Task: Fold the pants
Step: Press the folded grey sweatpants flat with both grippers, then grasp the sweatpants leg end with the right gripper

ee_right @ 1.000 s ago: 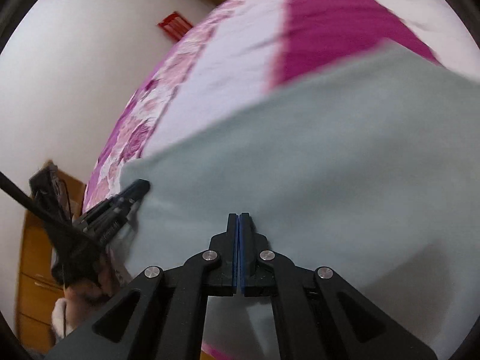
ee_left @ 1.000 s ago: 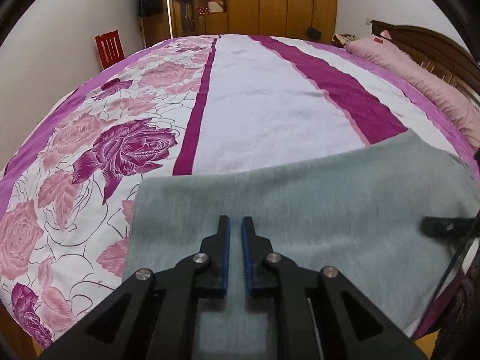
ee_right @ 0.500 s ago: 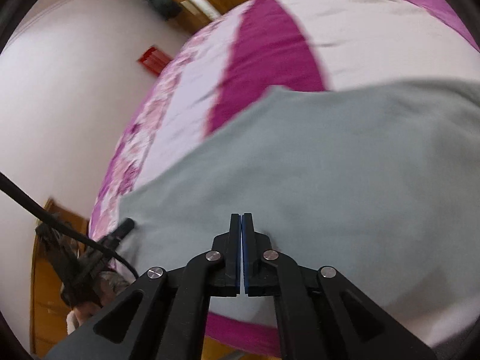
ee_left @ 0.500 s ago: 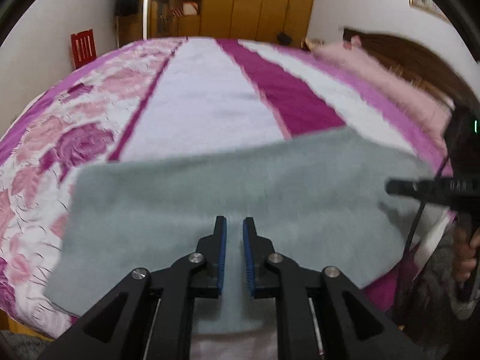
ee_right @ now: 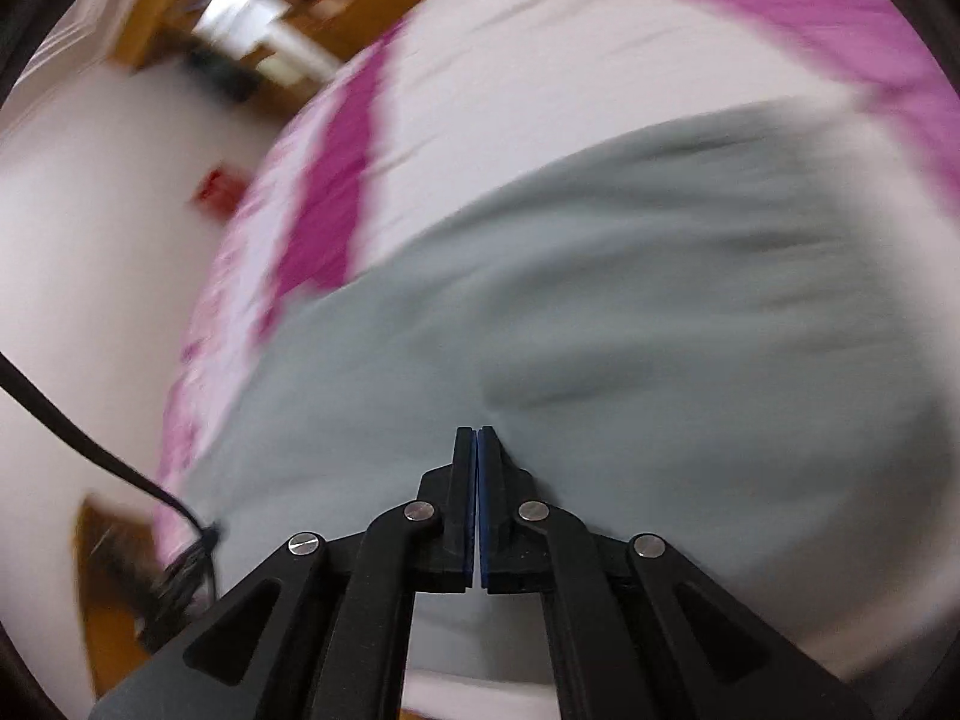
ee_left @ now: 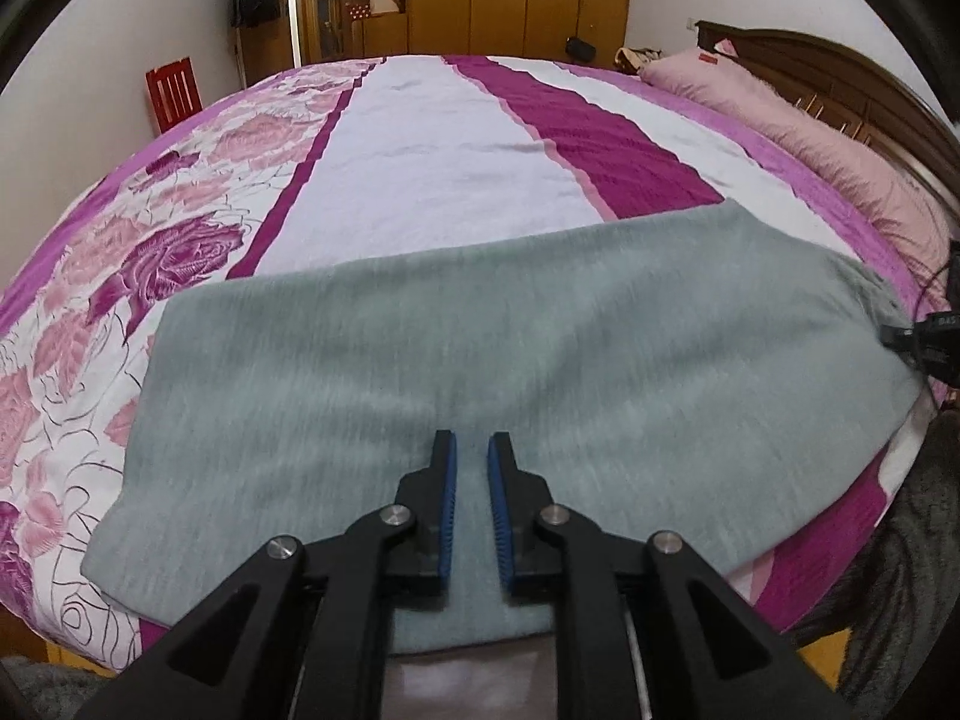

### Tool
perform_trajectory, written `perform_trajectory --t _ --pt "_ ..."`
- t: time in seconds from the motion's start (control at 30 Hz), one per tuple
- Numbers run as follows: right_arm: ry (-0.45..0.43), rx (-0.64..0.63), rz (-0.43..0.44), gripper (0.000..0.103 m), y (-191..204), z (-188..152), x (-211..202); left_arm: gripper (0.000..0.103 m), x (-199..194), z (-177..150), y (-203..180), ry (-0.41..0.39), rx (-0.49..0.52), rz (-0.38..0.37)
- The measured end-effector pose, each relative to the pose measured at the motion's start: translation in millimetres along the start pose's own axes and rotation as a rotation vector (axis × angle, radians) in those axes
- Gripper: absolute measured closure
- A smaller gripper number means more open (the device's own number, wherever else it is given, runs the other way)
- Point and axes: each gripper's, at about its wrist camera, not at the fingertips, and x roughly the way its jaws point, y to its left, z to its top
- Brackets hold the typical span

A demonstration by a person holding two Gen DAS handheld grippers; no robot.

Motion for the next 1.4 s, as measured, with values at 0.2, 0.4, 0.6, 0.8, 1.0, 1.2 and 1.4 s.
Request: perform_trajectory --t 0.2,0.4,0.6,0.8,1.0,1.2,1.4 --pt "-0.095 0.079 -0.008 0.103 -24.5 2.8 -31.6 0.09 -4.9 5.3 -3.9 -0.006 -0.012 0.003" --pt "-0.07 -0.076 0.152 0.101 39.0 -6.3 -13.2 0.09 -1.3 8.5 -13.8 0.01 -0.015 -0.029" --pt "-0.063 -0.037 0.041 0.103 0.4 3.7 7.5 0.09 2.1 6.1 -9.5 0.015 -0.03 -0.039" --pt "-0.345 0.096 0.084 0.1 -52.6 -1.5 -61.8 0.089 0.5 5.0 -15.5 0.003 -0.005 -0.001" --pt "-0.477 0.308 0.297 0.057 -97.6 -44.4 -97.4 0.067 -6.0 6.0 -21.6 -0.033 -0.018 -0.023" --pt "-0.36 0.382 0.396 0.047 -112.4 -71.7 -79.3 0.06 -1.4 13.0 -30.4 -0.023 -0.043 -0.041" --pt "-0.352 0.328 0.401 0.047 -96.0 -50.8 -61.2 0.06 0.9 12.7 -42.9 -0.028 -0.009 -0.021"
